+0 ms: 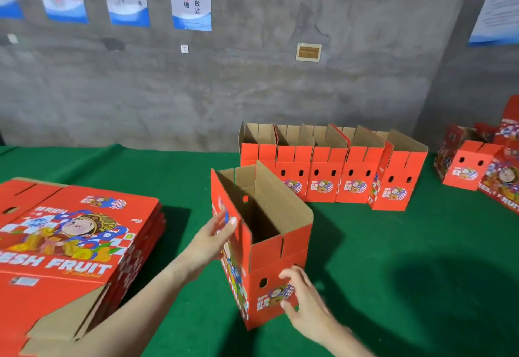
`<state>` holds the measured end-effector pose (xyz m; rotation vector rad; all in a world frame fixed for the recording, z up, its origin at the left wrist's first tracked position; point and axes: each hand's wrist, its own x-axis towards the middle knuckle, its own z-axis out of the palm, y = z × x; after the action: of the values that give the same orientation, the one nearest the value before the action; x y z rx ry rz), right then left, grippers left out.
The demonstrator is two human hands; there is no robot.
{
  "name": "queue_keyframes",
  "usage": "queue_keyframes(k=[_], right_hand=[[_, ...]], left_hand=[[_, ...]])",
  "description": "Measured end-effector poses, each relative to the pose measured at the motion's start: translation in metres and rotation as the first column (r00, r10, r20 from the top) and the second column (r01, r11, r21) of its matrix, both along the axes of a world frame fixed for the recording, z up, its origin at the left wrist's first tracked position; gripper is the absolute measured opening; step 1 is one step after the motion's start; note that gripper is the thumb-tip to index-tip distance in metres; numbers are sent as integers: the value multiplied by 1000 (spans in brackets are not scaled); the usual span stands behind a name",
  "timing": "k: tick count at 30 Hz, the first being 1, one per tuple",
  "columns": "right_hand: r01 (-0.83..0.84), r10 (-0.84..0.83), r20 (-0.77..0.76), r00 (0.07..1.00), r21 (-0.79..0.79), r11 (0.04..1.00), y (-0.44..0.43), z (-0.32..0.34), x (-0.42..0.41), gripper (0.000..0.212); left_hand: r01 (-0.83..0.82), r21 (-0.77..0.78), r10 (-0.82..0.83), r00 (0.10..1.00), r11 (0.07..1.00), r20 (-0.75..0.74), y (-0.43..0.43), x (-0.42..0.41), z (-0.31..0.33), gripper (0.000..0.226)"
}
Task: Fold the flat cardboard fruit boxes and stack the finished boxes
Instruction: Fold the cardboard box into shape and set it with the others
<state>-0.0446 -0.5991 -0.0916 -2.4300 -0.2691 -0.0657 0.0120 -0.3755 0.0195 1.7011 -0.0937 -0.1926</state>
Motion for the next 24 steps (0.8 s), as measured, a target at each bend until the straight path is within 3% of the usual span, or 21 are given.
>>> queue_keyframes(k=[2,7,12,15,18,21,24], right_hand=[[22,-21,14,1000,-95,995,3,-15,-3,47],[26,-34,-26,999,-274,961,18,-26,-2,82],[38,-54,-38,998,-338,940,33,-22,13,66],[8,-25,-42,999,-352,936,46,-24,22,70],[-36,17,-55,998,-375,926,58,-30,32,85],[-85,67,-57,996,-401,912,71,-34,45,94],[-109,89,-67,994,-446,888,93,-33,66,95]], left_hand=[[22,37,-22,1000,999,2,10,-1,3,57],[52,118,-59,997,992,56,28,0,2,53],[147,361,-258,925,921,280,26,6,-3,57],[141,582,-390,860,801,328,33,13,-12,52],[93,696,-440,832,712,339,66,24,-12,57],[-162,797,-257,893,582,369,133,46,-20,62],[-230,942,88,973,244,214,211,67,-31,64]])
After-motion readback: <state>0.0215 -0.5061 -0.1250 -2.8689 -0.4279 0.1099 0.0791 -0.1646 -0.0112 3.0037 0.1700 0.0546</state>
